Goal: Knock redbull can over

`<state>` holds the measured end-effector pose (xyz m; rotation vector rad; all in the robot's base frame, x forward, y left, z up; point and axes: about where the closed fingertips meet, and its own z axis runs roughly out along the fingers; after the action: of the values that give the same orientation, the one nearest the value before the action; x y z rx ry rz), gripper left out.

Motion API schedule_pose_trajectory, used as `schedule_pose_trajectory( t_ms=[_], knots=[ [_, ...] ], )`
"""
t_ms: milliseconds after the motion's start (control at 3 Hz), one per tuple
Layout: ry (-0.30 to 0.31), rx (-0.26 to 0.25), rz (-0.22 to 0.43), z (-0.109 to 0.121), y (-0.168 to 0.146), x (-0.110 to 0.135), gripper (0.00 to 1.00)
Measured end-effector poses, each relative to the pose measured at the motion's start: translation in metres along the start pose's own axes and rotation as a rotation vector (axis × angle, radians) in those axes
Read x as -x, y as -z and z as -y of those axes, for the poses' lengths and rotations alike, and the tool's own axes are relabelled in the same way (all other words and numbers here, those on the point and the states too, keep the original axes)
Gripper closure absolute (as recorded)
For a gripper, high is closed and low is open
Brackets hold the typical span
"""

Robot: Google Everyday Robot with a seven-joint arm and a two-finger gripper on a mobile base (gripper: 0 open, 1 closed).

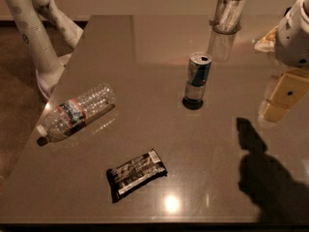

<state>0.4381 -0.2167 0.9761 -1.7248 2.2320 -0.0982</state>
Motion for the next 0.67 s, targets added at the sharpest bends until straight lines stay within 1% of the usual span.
schedule_pose_trajectory(
  t_ms=[333, 667],
  knots=[
    [0.0, 0.0, 0.0, 0.0, 0.0, 0.0, 0.0],
    [-0.052, -0.01, 0.046, 0.016, -0.008, 0.012, 0.0]
  ],
)
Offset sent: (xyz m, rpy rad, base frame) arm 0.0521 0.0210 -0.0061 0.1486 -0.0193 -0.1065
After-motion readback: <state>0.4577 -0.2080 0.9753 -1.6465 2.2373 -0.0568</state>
